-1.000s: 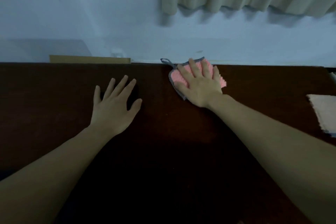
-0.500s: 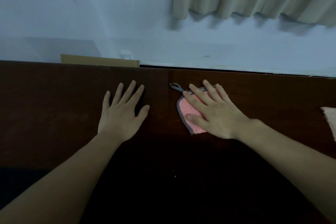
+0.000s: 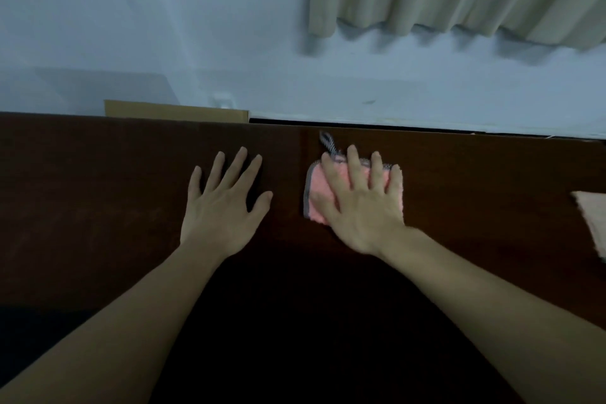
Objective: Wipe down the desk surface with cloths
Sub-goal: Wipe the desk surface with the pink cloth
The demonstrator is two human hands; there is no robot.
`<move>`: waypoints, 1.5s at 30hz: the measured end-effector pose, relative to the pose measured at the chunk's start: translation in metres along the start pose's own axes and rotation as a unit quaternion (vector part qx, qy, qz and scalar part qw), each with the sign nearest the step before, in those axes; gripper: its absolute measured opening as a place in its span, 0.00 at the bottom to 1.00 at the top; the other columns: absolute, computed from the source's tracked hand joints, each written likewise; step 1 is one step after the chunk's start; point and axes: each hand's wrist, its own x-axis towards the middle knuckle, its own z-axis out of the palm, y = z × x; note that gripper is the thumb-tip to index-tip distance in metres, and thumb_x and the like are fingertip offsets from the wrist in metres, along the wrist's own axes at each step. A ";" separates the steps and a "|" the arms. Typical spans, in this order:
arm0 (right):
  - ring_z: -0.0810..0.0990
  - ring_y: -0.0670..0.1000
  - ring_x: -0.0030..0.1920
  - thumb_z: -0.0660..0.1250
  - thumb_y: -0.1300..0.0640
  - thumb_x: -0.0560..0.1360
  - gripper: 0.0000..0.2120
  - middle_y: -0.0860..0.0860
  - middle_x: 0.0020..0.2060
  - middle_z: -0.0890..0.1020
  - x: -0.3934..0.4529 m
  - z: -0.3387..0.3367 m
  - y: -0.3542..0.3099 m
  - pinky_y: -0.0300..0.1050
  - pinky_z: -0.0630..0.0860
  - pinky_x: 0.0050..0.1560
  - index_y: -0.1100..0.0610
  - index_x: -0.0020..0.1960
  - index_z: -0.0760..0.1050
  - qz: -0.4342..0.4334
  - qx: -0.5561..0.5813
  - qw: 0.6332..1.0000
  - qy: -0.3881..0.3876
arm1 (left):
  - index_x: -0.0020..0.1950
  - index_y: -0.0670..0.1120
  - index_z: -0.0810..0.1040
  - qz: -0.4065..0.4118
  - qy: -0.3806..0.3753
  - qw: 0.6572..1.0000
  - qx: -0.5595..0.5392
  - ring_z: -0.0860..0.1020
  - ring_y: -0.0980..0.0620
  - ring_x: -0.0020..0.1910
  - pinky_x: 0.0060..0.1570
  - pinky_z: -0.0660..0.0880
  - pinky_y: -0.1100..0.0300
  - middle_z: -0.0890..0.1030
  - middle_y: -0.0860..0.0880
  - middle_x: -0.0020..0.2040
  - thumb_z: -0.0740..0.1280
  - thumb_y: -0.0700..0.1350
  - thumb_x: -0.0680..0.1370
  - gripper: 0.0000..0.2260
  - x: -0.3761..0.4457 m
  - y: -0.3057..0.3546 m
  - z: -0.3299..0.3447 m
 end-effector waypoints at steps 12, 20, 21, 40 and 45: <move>0.25 0.50 0.77 0.28 0.26 0.74 0.31 0.39 0.78 0.30 0.016 -0.007 0.025 0.62 0.32 0.78 0.31 0.76 0.29 -0.189 -0.080 0.979 -0.009 | 0.82 0.60 0.41 0.010 -0.001 1.000 -0.001 0.36 0.50 0.81 0.78 0.36 0.43 0.38 0.56 0.82 0.45 0.66 0.82 0.30 0.001 -0.002 0.001; 0.27 0.58 0.78 0.32 0.30 0.76 0.35 0.45 0.81 0.34 0.054 -0.015 0.002 0.66 0.32 0.77 0.40 0.81 0.36 -0.068 -0.037 0.995 0.064 | 0.82 0.60 0.44 0.024 -0.018 0.999 -0.036 0.40 0.52 0.81 0.78 0.38 0.45 0.42 0.57 0.83 0.50 0.64 0.83 0.29 0.004 -0.009 -0.011; 0.27 0.57 0.78 0.31 0.30 0.76 0.35 0.44 0.81 0.35 0.046 -0.014 0.002 0.65 0.32 0.77 0.39 0.81 0.36 -0.099 -0.031 0.993 0.055 | 0.82 0.60 0.45 0.032 -0.016 0.999 -0.036 0.41 0.53 0.81 0.78 0.39 0.45 0.44 0.56 0.83 0.51 0.63 0.83 0.29 0.004 -0.013 -0.013; 0.36 0.58 0.81 0.37 0.39 0.84 0.27 0.46 0.82 0.40 0.082 -0.023 -0.023 0.68 0.36 0.77 0.38 0.82 0.40 -0.002 -0.009 0.999 0.045 | 0.81 0.66 0.42 0.052 0.001 0.999 0.005 0.35 0.53 0.80 0.78 0.34 0.45 0.39 0.60 0.81 0.36 0.70 0.76 0.32 0.002 -0.087 -0.013; 0.30 0.58 0.79 0.30 0.36 0.80 0.29 0.46 0.80 0.33 0.019 0.000 -0.045 0.66 0.33 0.77 0.37 0.79 0.32 -0.053 -0.032 0.998 0.023 | 0.81 0.65 0.41 0.054 -0.001 0.999 0.008 0.36 0.52 0.80 0.78 0.36 0.44 0.39 0.59 0.82 0.34 0.69 0.75 0.34 0.002 -0.085 -0.013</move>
